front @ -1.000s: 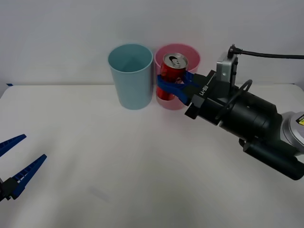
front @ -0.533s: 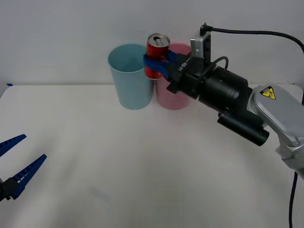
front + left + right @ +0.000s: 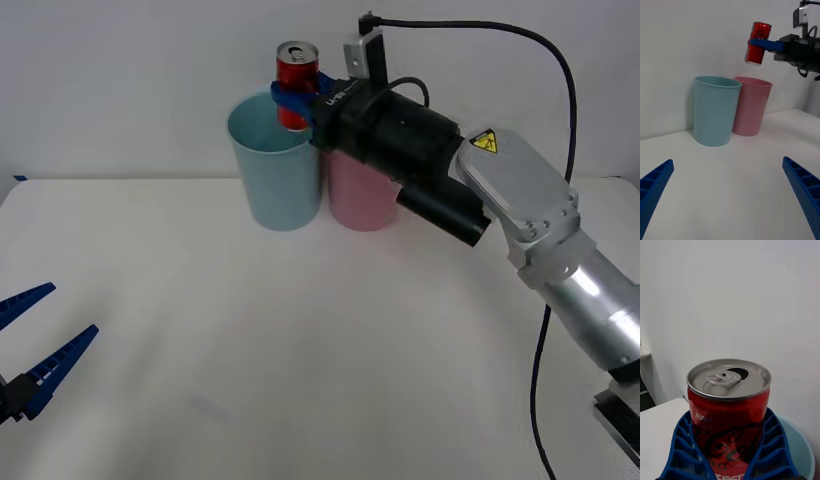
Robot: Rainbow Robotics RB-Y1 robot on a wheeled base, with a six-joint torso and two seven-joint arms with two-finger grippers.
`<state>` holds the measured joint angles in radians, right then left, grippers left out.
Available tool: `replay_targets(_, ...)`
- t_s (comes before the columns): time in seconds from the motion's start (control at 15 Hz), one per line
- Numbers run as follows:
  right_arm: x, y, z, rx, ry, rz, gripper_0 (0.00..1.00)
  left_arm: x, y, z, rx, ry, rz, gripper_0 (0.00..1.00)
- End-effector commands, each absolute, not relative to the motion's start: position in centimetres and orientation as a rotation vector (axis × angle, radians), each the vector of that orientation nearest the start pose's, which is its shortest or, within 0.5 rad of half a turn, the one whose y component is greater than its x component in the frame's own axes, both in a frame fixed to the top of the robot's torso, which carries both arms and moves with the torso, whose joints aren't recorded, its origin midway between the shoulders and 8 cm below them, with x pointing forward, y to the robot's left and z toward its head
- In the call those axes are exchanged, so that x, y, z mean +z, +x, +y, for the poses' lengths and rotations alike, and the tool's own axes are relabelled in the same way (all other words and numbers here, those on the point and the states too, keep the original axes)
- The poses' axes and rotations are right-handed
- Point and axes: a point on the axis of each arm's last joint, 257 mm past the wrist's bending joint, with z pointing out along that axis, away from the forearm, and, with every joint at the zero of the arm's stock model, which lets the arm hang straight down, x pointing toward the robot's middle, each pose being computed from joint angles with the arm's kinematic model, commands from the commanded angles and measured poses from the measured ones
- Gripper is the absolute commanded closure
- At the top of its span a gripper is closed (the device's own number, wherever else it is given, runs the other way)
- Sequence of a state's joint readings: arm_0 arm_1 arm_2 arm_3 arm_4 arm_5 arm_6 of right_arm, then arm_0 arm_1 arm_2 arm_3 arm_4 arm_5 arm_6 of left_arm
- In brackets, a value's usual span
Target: Grasp the object on the table and drop it into the matching bin: aluminum can to the light blue bin, PET bottle to the pink bin.
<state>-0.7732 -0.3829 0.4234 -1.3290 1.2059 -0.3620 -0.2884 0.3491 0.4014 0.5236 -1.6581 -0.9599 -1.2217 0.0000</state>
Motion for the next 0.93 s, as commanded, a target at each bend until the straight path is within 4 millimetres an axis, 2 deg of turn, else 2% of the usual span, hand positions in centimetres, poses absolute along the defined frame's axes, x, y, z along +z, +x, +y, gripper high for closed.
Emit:
replay_targets(0.07, -0.2, 61.4, 5.4, 0.642, -0.674, 1.293, 1.0, -16.9, 34.2, 33.0, -0.567, 0.465, 1.441, 0.0)
replay_targets(0.53, -0.3, 64.9, 8.1, 0.573, -0.602, 1.34, 1.0, -16.9, 34.2, 33.0, -0.567, 0.465, 1.441, 0.0)
replay_targets(0.8, -0.6, 66.5, 8.6, 0.521, -0.551, 1.367, 1.0, -16.9, 34.2, 33.0, -0.567, 0.465, 1.441, 0.0)
replay_targets(0.93, -0.7, 66.7, 9.0, 0.511, -0.539, 1.372, 1.0, -16.9, 34.2, 33.0, -0.567, 0.465, 1.441, 0.0)
